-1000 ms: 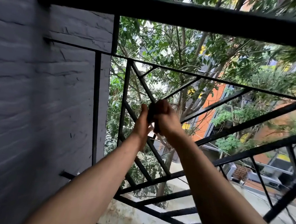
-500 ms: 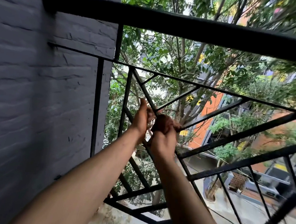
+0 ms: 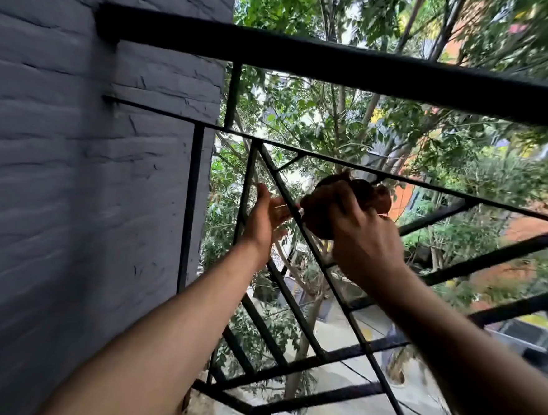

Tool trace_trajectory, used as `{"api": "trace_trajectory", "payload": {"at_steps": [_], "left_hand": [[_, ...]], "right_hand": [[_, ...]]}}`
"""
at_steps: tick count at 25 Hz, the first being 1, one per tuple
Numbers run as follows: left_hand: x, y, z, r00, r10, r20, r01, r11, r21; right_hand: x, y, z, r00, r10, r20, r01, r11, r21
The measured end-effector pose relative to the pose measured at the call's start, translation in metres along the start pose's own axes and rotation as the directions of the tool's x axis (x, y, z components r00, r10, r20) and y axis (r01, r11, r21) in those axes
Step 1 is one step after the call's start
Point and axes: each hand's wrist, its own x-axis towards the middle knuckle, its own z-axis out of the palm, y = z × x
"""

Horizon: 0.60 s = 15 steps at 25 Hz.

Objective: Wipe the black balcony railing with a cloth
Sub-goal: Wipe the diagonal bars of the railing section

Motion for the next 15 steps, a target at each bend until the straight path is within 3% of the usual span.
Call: {"api": "trace_trajectory", "payload": {"at_steps": [2, 5, 8, 10, 11, 12, 13, 14, 15], "left_hand": [[0.005, 0.009, -0.003, 0.999, 0.049, 0.022, -0.049, 0.999, 0.007], [0.017, 0.02, -0.006, 0.996, 0.093, -0.007, -0.092, 0.995, 0.035], [0.022, 0.017, -0.016, 0.996, 0.075, -0.052, -0.075, 0.997, -0.008], [0.02, 0.015, -0.023, 0.999, 0.033, -0.03, -0.035, 0.997, -0.063], [0.02, 0.014, -0.023, 0.999, 0.03, -0.017, -0.031, 0.997, -0.075], [0.021, 0.014, -0.024, 1.0, 0.025, 0.007, -0.024, 0.993, -0.12], [0.021, 0.016, -0.022, 0.999, 0.037, 0.018, -0.034, 0.989, -0.144], [0.017, 0.016, -0.019, 0.999, 0.04, 0.016, -0.038, 0.989, -0.142], [0.014, 0.016, -0.016, 0.999, 0.036, -0.011, -0.037, 0.99, -0.135]], "right_hand": [[0.01, 0.019, -0.031, 0.998, 0.024, 0.061, -0.015, 0.988, -0.154], [0.038, 0.003, -0.047, 0.982, -0.047, 0.182, 0.118, 0.908, -0.403], [0.052, -0.056, -0.007, 0.934, 0.123, 0.334, -0.035, 0.966, -0.256], [0.053, -0.07, 0.008, 0.887, 0.2, 0.416, -0.258, 0.962, 0.09], [0.062, -0.068, 0.012, 0.876, 0.281, 0.392, -0.427, 0.829, 0.361], [0.07, -0.069, 0.012, 0.812, 0.4, 0.424, -0.58, 0.484, 0.655], [0.079, -0.076, 0.014, 0.709, 0.461, 0.534, -0.579, -0.052, 0.814], [0.084, -0.088, 0.011, 0.656, 0.421, 0.626, -0.418, -0.488, 0.766], [0.086, -0.103, 0.009, 0.673, 0.389, 0.629, -0.289, -0.644, 0.708]]}}
